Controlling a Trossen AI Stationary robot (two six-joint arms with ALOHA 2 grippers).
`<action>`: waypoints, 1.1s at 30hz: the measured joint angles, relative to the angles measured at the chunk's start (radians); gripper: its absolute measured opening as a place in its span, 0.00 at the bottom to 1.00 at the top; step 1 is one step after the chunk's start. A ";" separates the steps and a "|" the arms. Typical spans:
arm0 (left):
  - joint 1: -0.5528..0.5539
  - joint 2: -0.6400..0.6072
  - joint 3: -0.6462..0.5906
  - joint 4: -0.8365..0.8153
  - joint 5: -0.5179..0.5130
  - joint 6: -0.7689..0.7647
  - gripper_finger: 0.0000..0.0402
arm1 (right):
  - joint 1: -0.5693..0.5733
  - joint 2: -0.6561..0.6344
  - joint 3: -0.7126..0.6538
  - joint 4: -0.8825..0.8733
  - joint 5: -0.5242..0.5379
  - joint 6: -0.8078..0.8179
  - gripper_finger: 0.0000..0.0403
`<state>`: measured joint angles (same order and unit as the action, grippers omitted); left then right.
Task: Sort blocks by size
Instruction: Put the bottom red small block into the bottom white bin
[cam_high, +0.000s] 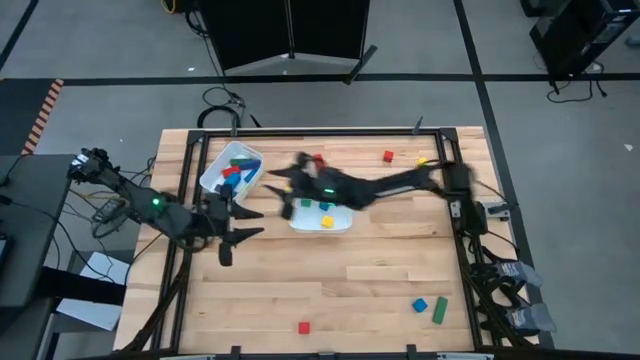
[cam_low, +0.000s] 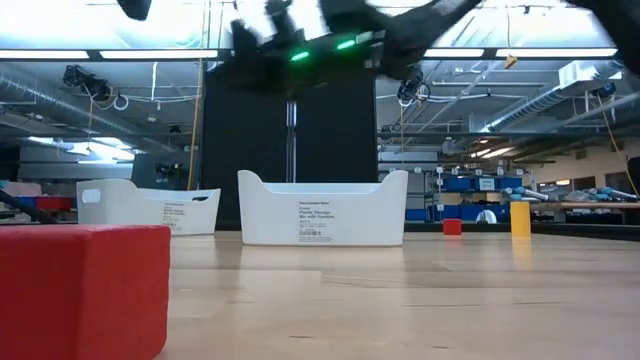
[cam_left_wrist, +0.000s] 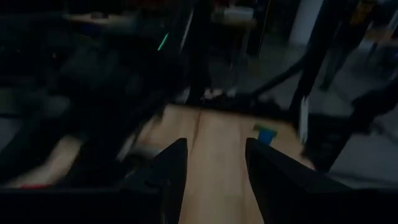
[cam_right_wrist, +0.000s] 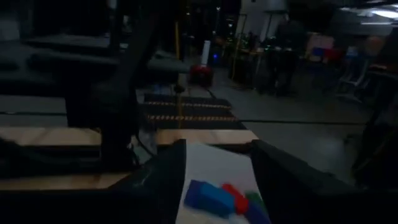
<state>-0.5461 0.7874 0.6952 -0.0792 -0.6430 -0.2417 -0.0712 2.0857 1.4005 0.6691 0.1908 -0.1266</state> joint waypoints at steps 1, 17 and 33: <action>0.000 0.019 0.000 -0.012 0.000 -0.001 0.42 | 0.014 -0.064 -0.090 0.023 0.021 -0.004 0.47; -0.083 0.614 0.002 0.255 0.348 -0.026 0.59 | 0.276 -0.769 -0.834 0.057 0.505 -0.007 0.46; -0.212 0.989 0.287 0.102 0.338 -0.241 0.91 | 0.340 -0.813 -0.889 0.058 0.509 0.040 0.46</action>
<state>-0.7580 1.7769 0.9818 0.0225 -0.3053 -0.4827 0.2690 1.2728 0.5117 0.7273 0.6994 -0.0865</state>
